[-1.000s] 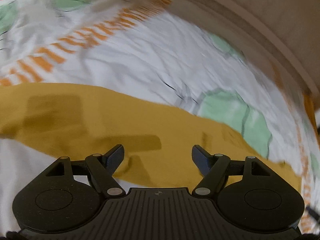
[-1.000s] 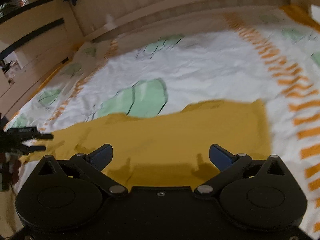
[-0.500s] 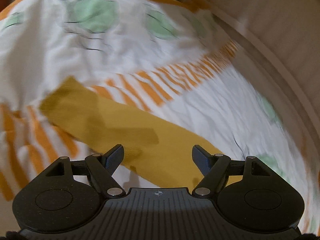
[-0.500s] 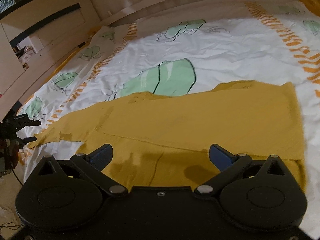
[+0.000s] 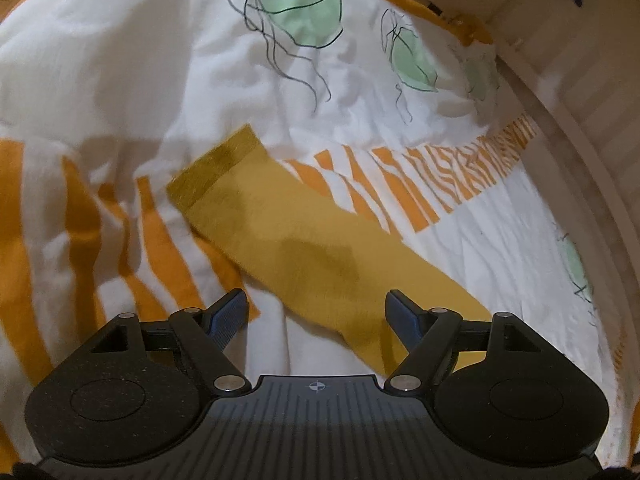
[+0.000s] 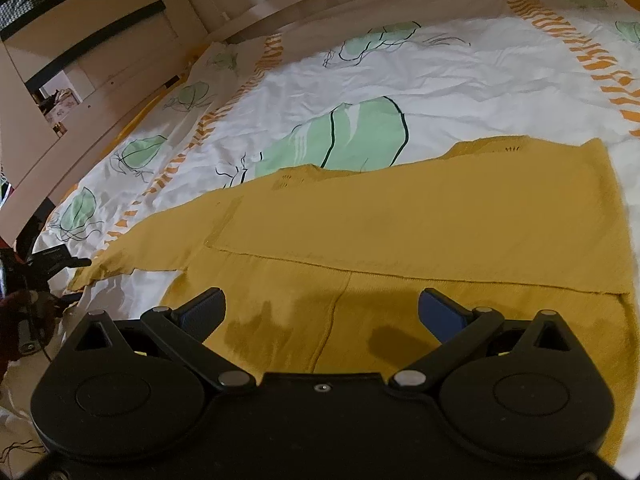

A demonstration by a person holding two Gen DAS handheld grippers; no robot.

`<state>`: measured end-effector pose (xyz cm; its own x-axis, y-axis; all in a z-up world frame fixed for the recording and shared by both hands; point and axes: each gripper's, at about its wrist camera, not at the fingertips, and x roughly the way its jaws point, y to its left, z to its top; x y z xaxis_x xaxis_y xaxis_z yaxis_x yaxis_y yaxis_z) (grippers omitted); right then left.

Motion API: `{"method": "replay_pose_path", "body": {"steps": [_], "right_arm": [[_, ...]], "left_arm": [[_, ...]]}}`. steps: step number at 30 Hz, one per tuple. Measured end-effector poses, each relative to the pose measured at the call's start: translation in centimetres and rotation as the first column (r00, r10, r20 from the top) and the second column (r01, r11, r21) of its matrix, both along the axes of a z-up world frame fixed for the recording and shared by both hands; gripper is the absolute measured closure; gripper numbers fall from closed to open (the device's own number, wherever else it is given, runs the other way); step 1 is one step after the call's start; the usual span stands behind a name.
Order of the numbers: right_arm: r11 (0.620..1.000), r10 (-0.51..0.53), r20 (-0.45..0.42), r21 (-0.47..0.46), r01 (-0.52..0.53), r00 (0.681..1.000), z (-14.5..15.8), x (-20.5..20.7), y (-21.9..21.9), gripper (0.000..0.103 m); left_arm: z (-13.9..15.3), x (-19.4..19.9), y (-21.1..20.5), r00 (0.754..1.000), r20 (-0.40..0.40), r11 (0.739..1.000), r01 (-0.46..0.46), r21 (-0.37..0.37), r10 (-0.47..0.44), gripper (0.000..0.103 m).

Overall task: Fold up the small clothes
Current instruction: 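Move the left gripper to the other sleeve and close on it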

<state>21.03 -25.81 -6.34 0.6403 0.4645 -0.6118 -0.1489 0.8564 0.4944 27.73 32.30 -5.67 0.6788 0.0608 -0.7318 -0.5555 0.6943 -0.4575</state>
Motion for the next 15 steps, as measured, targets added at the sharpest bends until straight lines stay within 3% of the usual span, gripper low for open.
{"method": "replay_pose_path", "body": {"steps": [6, 15], "right_arm": [[1.000, 0.007, -0.023, 0.008, -0.007, 1.000, -0.6, 0.0, 0.3, 0.000], [1.000, 0.019, -0.038, 0.018, -0.018, 0.999, -0.8, -0.1, 0.8, 0.000]], "left_arm": [[-0.7, 1.1, 0.8, 0.999, 0.026, 1.000, 0.030, 0.009, -0.031, 0.021], [-1.4, 1.4, 2.9, 0.998, 0.069, 0.993, 0.004, -0.114, 0.004, 0.022]]}}
